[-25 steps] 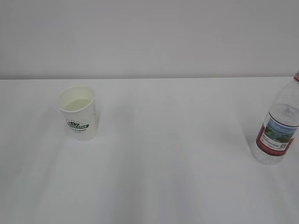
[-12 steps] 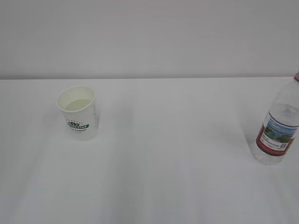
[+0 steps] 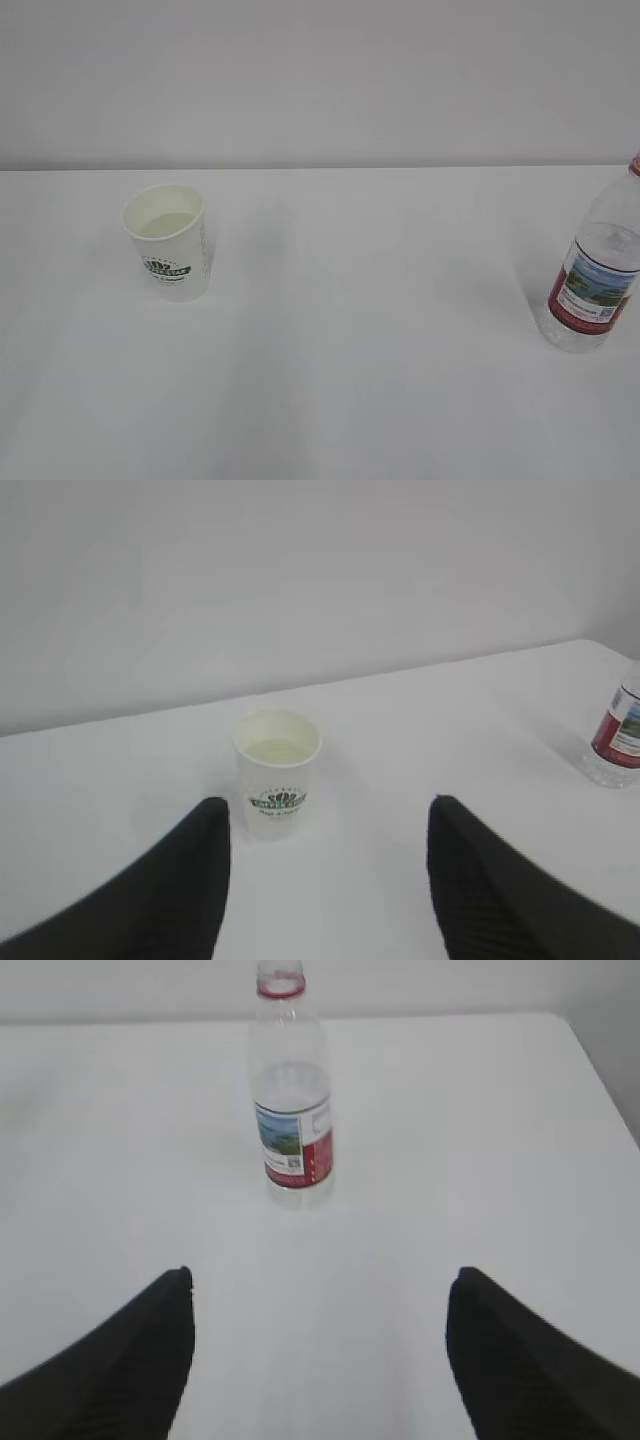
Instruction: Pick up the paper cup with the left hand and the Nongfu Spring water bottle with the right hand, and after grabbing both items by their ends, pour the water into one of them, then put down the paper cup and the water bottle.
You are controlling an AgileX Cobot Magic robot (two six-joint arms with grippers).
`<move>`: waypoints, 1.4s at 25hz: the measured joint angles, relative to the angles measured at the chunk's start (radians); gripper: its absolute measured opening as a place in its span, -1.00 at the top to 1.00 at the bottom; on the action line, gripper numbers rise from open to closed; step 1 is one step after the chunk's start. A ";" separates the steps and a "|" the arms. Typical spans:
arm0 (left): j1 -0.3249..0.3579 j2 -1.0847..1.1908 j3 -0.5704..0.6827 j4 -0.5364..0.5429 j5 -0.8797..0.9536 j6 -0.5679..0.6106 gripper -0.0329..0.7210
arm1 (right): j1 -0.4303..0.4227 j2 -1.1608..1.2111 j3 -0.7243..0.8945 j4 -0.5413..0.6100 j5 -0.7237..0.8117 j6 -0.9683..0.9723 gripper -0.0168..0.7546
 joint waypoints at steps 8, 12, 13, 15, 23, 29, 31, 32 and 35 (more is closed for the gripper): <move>0.000 -0.122 -0.011 -0.033 0.232 0.000 -0.29 | 0.000 0.000 0.000 -0.057 0.061 -0.002 -0.57; 0.000 -0.129 -0.029 -0.033 0.323 0.000 -0.29 | 0.000 0.000 0.002 -0.065 0.061 -0.009 -0.57; 0.000 -0.129 -0.032 -0.033 0.340 0.000 -0.29 | 0.000 0.000 0.006 -0.070 0.061 -0.011 -0.57; 0.000 -0.129 -0.033 -0.033 0.365 0.000 -0.29 | 0.000 0.000 0.020 -0.072 0.062 -0.011 -0.57; 0.000 -0.129 -0.040 -0.033 0.504 0.000 -0.29 | 0.000 0.000 0.074 -0.058 0.052 -0.013 -0.57; 0.000 -0.129 -0.040 -0.033 0.509 0.000 -0.29 | 0.000 0.000 0.102 -0.055 -0.010 -0.013 -0.57; 0.000 -0.129 -0.040 -0.027 0.502 0.000 -0.29 | 0.000 0.000 0.115 -0.053 -0.037 -0.013 -0.57; 0.000 -0.129 -0.040 -0.026 0.494 0.000 -0.29 | 0.000 0.000 0.123 -0.053 -0.043 -0.013 -0.57; 0.000 -0.129 -0.038 -0.022 0.480 0.000 -0.29 | 0.000 0.000 0.125 -0.052 -0.048 -0.013 -0.57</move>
